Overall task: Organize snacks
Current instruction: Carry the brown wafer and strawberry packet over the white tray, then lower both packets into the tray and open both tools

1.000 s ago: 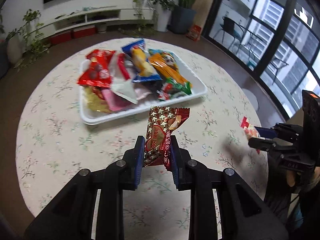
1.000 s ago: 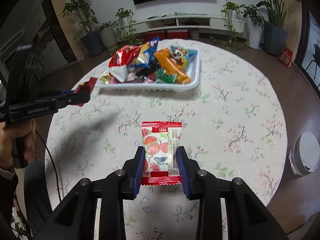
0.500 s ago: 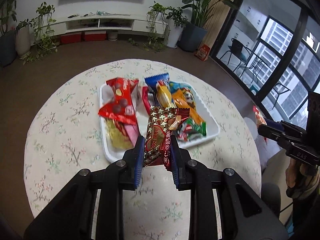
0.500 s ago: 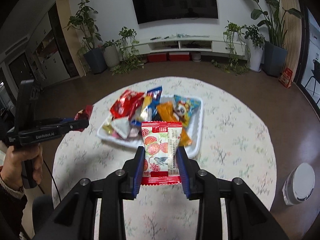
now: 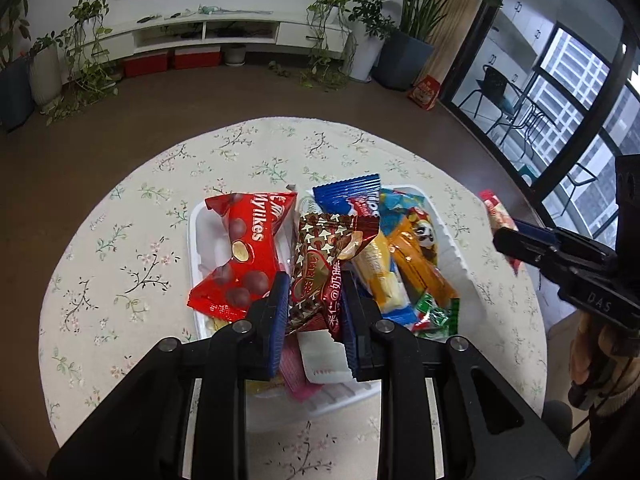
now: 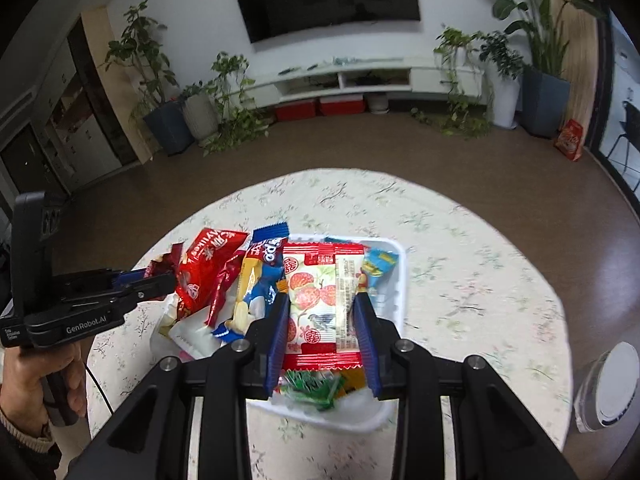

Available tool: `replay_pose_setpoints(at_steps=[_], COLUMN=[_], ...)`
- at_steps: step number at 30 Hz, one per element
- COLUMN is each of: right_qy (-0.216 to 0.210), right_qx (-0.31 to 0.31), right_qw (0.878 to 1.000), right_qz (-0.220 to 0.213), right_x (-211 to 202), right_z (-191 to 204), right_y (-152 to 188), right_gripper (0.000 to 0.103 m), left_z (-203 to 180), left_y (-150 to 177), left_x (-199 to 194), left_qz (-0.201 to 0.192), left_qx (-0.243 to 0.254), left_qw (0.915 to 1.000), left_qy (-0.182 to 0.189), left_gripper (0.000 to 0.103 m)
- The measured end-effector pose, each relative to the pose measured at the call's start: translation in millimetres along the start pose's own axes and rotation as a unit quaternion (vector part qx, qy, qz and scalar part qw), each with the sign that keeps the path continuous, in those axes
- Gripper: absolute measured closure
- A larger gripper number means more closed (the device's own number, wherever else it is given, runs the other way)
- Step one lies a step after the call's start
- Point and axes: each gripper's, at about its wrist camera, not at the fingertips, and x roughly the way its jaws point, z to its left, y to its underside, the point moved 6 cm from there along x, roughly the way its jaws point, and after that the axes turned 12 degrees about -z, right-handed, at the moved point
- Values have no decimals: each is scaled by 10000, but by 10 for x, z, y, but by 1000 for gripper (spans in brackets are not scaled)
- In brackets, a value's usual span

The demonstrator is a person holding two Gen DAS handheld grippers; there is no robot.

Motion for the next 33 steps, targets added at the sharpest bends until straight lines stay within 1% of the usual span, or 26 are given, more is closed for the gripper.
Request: replay_pose_setpoints(at_steps=[6, 12, 23, 29, 33], right_qy=[-63, 99, 188, 342, 401], right_qx=[-215, -228, -372, -330, -329], right_qw=[9996, 9992, 9983, 9980, 9976], right_qz=[161, 319, 413, 412, 464], right_x=[349, 547, 702, 677, 654], right_z=[207, 146, 154, 18, -66], right_y=[52, 94, 189, 193, 225], right_gripper=[68, 68, 68, 68, 68], left_z=[31, 49, 23, 3, 0], left_y=[77, 72, 59, 47, 95], left_x=[263, 452, 669, 712, 677], left_qz=[134, 226, 268, 247, 217], left_qx=[-5, 7, 36, 35, 53], left_qw=[9999, 9997, 9996, 9996, 9996], left_qy=[-25, -70, -117, -162, -196], left_gripper=[81, 81, 79, 79, 79])
